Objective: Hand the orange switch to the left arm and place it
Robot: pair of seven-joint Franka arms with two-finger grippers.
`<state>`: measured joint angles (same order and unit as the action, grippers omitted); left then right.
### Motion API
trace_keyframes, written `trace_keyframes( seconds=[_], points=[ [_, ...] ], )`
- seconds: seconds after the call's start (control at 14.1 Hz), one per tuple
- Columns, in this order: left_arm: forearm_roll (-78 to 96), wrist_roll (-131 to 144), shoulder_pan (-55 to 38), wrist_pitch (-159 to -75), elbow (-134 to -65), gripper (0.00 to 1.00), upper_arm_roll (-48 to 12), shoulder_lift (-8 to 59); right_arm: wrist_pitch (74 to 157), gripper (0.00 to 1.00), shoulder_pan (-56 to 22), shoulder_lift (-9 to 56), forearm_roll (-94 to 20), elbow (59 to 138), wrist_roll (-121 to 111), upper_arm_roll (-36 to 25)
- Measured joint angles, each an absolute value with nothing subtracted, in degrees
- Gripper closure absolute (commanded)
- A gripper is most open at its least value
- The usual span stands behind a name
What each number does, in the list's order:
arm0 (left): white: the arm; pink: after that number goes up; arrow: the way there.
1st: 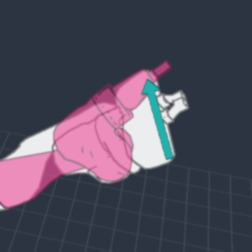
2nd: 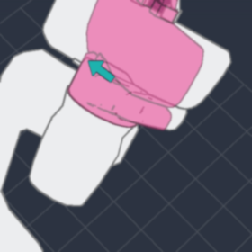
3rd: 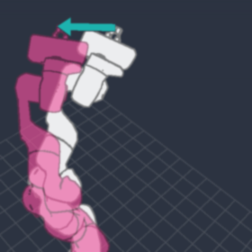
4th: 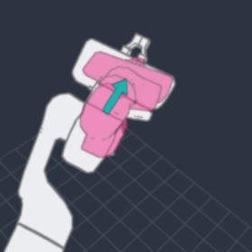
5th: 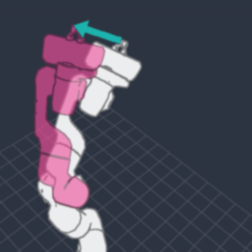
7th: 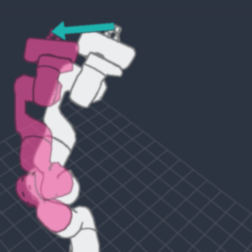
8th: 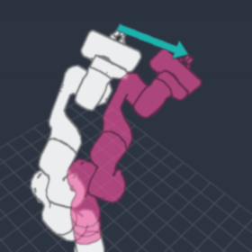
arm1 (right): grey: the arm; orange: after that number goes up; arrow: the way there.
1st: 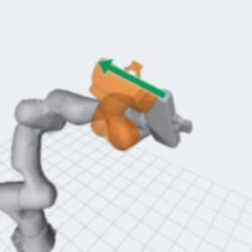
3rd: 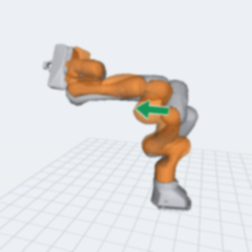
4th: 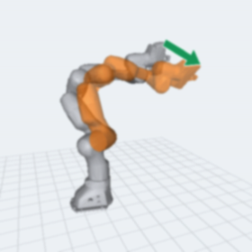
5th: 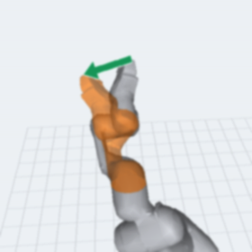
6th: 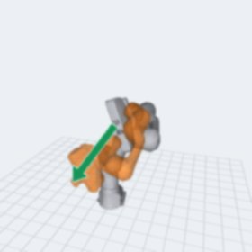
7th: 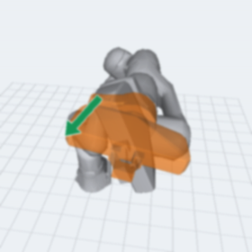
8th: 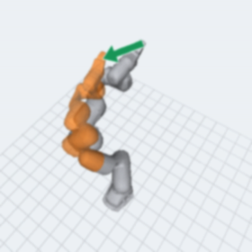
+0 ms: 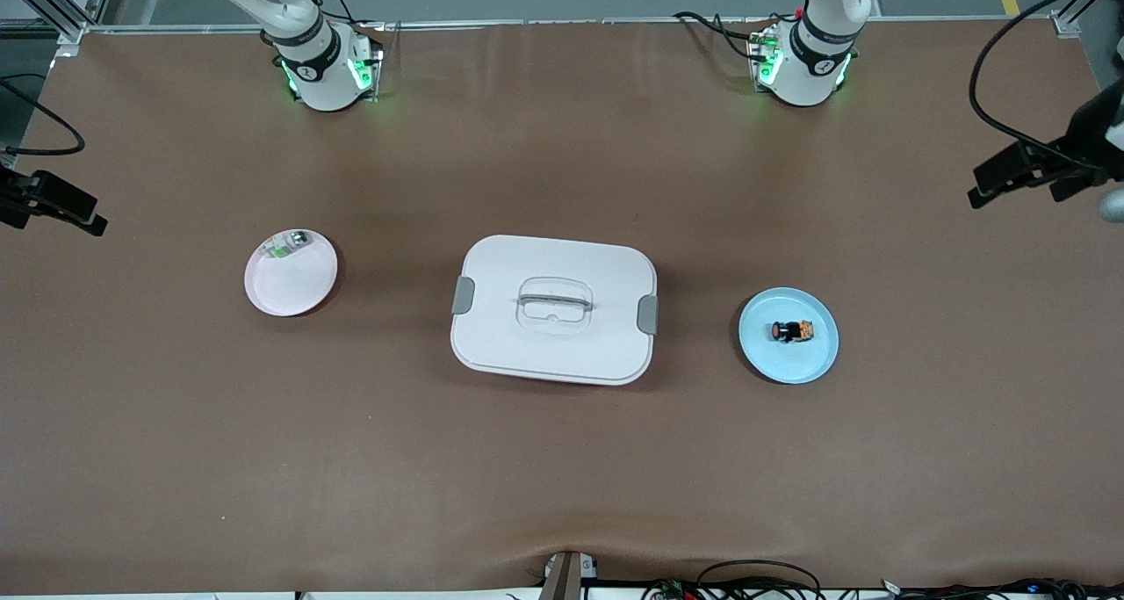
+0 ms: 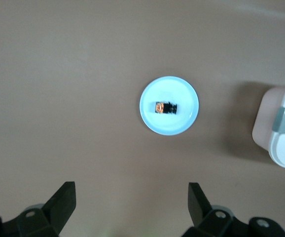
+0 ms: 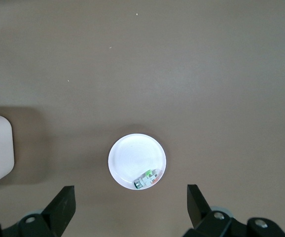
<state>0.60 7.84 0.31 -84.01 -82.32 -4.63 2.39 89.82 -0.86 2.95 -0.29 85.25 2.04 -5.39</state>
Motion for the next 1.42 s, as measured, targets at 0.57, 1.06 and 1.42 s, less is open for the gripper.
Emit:
trace_keyframes(
  seconds=[0.57, 1.06, 1.42],
  points=[
    [0.66, 7.88, -1.88, -83.73, -87.1, 0.0, -2.57, -1.2, 89.82, 0.0, -0.87, 2.95, -0.29, 85.25, 2.03, -5.39],
    [0.66, 7.88, -2.5, -84.5, -91.8, 0.0, -2.48, -5.83, 89.83, 0.0, -0.86, 2.95, -0.29, 85.25, 2.03, -5.39],
    [0.66, 7.89, -2.52, -84.88, -91.85, 0.0, -2.38, -5.85, 89.82, 0.0, -0.87, 2.95, -0.29, 85.25, 2.03, -5.39]
  ],
)
